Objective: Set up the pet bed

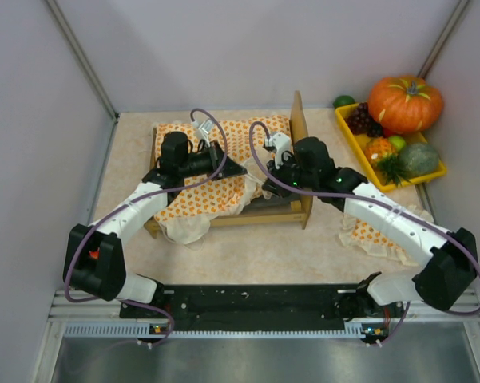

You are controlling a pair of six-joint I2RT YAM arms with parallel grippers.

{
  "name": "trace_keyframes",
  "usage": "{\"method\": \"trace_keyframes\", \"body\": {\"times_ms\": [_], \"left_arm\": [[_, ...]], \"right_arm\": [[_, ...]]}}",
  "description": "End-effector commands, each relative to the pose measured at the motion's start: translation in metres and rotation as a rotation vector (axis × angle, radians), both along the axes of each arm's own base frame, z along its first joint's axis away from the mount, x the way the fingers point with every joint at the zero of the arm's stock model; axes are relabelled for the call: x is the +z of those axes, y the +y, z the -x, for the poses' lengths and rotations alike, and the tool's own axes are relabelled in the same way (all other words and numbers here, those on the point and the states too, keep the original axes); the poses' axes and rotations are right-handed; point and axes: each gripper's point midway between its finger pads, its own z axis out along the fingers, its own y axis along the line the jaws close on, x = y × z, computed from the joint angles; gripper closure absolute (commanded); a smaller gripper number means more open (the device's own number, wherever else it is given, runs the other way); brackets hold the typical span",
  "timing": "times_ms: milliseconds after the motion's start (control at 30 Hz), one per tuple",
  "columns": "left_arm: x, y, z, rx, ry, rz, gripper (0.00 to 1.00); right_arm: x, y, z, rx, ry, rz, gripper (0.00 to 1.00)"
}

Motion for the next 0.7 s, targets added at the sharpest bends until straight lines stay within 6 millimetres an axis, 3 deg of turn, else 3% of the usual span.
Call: {"method": "trace_keyframes", "body": {"times_ms": [0,233,467,567,633,667], "left_arm": [[0.005,0.002,-0.001,-0.017,-0.054,0.006,1.00],[0.004,0.001,-0.001,-0.033,-0.050,0.003,1.00],[0.001,0.001,-0.002,-0.041,-0.041,0.000,1.00],[0.001,0.000,-0.002,-0.050,-0.040,0.003,1.00],[0.001,0.000,-0.001,-0.057,-0.041,0.003,1.00],[0.000,0.000,-0.001,-0.058,-0.038,0.002,1.00]], "right_arm": [[0.030,-0.017,0.007,-0.061,-0.028,0.002,1.00],[0.040,-0.032,0.012,-0.098,-0.001,0.058,1.00],[0.064,-0.009,0.048,0.074,0.107,-0.065,1.00],[0.061,-0.014,0.048,0.041,0.120,-0.047,1.00],[0.058,-0.026,0.038,-0.044,0.106,0.001,1.00],[0.059,-0.032,0.042,-0.066,0.129,0.021,1.00]]}}
